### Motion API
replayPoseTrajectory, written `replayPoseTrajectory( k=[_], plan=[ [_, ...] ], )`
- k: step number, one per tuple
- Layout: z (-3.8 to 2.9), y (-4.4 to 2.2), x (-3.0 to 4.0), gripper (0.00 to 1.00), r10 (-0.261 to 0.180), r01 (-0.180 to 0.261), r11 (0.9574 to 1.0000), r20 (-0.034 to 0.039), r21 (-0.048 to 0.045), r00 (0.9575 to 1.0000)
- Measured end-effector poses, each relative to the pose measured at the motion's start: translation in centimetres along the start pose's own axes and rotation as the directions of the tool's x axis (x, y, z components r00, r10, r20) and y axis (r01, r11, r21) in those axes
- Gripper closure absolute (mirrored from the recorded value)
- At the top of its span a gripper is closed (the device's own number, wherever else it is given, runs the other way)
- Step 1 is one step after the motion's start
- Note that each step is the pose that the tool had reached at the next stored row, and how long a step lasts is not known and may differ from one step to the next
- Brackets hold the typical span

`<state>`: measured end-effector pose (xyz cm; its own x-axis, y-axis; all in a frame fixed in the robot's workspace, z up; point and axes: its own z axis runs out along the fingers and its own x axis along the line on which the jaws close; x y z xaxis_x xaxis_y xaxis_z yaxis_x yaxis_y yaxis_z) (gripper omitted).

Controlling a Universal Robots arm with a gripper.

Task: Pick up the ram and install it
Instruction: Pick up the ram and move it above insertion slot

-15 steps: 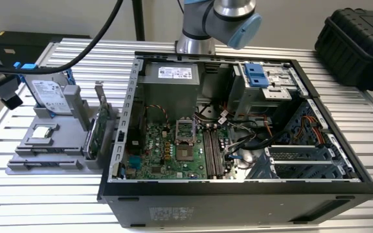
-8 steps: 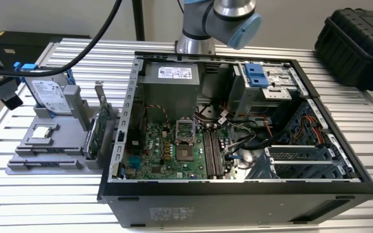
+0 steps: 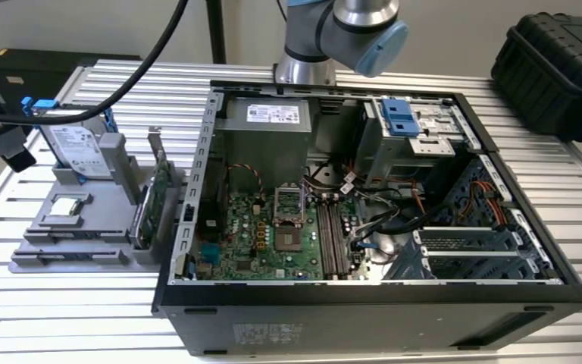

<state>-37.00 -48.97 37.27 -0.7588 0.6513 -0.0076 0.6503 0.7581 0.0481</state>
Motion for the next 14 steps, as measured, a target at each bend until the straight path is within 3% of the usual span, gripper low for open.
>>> replayPoseTrajectory(
  k=[14],
  plan=[
    [0.06, -0.02, 0.03, 1.00, 0.081, -0.081, 0.9967, 0.0039, 0.0005, 0.9967]
  ],
)
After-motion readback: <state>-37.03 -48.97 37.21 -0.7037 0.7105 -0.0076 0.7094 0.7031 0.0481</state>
